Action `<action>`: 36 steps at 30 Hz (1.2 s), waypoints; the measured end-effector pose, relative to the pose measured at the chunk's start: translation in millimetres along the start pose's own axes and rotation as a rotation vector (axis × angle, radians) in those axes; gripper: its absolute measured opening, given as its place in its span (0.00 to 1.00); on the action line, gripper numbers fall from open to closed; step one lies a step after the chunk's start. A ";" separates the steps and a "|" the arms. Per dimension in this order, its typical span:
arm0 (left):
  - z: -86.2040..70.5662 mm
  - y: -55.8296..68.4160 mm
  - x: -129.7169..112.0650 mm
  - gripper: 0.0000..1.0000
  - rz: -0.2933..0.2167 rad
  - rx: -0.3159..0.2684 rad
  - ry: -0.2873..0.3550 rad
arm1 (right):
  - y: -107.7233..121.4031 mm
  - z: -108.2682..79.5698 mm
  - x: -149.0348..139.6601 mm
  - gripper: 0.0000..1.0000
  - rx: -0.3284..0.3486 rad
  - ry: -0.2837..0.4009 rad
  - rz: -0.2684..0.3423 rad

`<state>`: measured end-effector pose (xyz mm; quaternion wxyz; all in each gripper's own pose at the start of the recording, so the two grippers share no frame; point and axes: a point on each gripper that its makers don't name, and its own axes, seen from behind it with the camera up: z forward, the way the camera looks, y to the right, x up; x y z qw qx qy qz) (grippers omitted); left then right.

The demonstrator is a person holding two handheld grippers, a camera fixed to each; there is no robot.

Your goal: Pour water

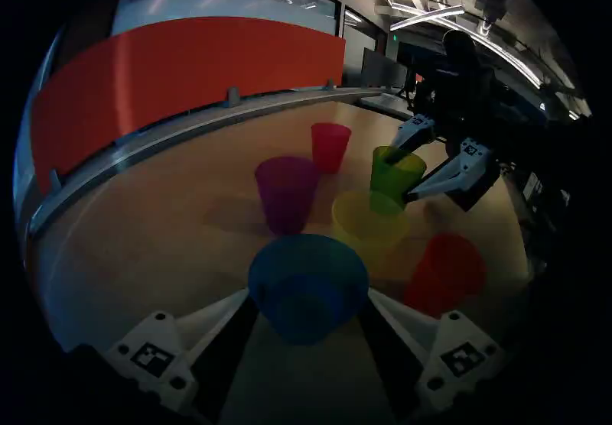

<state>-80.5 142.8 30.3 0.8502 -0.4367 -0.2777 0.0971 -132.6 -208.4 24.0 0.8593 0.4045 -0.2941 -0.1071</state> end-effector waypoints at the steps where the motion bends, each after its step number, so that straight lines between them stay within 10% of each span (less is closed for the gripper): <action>1: -1.5 0.1 2.0 0.84 0.000 0.002 0.004 | -0.6 -1.5 1.9 0.88 -0.001 0.003 -0.002; 36: -84.2 11.5 108.8 0.84 0.032 0.116 0.269 | -19.8 -77.2 118.6 0.88 -0.089 0.315 -0.061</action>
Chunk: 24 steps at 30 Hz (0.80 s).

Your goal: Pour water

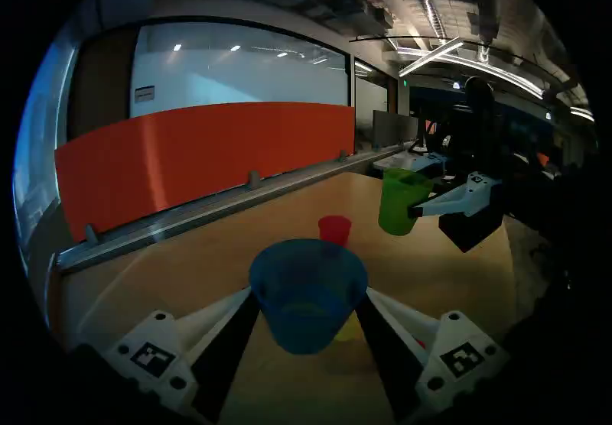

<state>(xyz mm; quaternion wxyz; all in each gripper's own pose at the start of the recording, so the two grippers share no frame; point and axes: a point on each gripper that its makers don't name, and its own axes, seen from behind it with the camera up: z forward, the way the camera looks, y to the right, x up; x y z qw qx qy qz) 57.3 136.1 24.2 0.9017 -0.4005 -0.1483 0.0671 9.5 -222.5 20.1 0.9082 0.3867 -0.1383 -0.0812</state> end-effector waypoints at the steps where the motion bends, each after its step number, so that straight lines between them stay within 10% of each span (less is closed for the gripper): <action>1: -0.3 0.4 1.3 0.84 0.000 0.001 0.004 | -0.3 -0.1 1.9 0.88 -0.001 0.007 0.001; 24: -5.6 -2.6 30.7 0.84 -0.001 0.012 0.085 | 0.3 0.8 34.6 0.88 -0.003 0.124 0.009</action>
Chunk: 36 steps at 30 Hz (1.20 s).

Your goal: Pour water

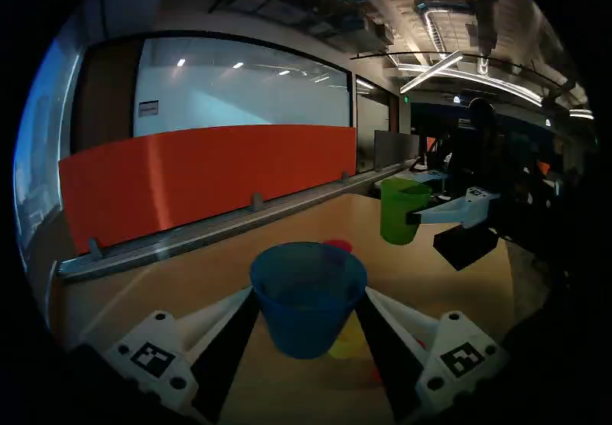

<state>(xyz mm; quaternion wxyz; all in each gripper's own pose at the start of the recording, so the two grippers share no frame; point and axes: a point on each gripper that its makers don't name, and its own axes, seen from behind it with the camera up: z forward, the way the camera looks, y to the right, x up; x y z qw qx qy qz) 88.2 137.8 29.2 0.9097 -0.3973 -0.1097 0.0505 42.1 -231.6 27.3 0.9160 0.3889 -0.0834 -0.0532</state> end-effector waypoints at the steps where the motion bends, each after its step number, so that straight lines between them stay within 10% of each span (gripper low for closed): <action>1: 0.3 -0.1 1.3 0.84 0.003 0.001 0.002 | -0.2 0.4 0.9 0.88 0.002 0.001 0.001; 36: 3.1 4.0 97.4 0.84 0.389 0.111 0.096 | -68.9 37.6 -8.8 0.87 0.188 -0.021 -0.026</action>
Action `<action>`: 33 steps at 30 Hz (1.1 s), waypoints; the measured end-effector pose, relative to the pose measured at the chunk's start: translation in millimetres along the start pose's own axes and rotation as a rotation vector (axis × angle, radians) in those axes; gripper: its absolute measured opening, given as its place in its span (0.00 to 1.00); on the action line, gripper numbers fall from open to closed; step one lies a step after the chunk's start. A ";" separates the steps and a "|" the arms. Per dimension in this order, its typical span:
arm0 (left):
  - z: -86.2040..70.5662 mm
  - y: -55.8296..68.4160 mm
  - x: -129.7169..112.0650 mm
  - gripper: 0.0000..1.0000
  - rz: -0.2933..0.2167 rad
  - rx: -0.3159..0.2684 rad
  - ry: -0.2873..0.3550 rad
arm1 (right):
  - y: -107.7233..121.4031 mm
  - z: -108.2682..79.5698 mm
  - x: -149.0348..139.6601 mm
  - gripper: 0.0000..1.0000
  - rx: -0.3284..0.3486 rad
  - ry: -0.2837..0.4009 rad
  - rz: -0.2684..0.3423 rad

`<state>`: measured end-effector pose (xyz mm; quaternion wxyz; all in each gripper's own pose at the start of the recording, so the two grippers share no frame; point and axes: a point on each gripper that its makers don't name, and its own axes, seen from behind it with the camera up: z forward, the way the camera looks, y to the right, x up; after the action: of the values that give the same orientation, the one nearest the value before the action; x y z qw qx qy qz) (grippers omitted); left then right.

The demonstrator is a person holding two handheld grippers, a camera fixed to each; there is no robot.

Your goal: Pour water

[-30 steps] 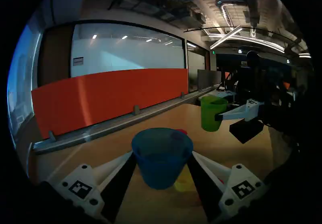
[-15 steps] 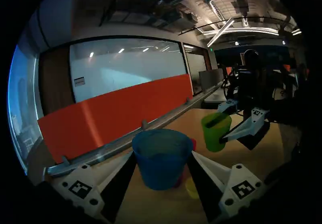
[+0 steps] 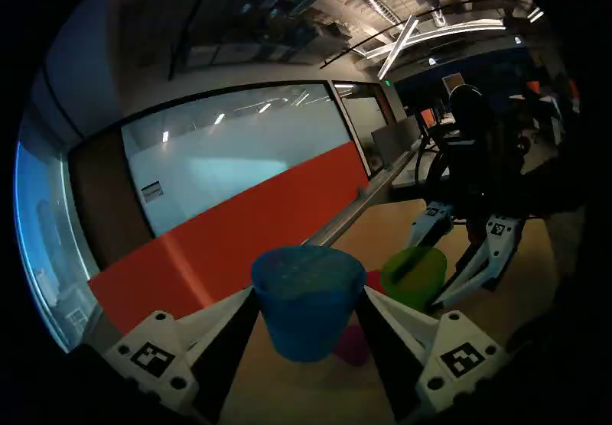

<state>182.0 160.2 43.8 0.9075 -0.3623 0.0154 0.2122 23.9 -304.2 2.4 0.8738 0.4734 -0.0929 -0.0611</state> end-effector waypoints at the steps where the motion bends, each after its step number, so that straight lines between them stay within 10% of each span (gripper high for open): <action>1: 0.3 -0.2 1.7 0.84 0.012 0.002 0.000 | -1.4 1.3 -0.2 0.88 0.005 0.000 0.001; 33: 5.8 -0.9 51.0 0.84 0.437 0.097 0.022 | -21.9 20.2 12.3 0.87 0.075 0.022 0.011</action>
<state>227.9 182.6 39.4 0.8561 -0.3083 0.1135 0.3989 31.1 -335.0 -3.9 0.8566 0.5061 -0.0882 -0.0474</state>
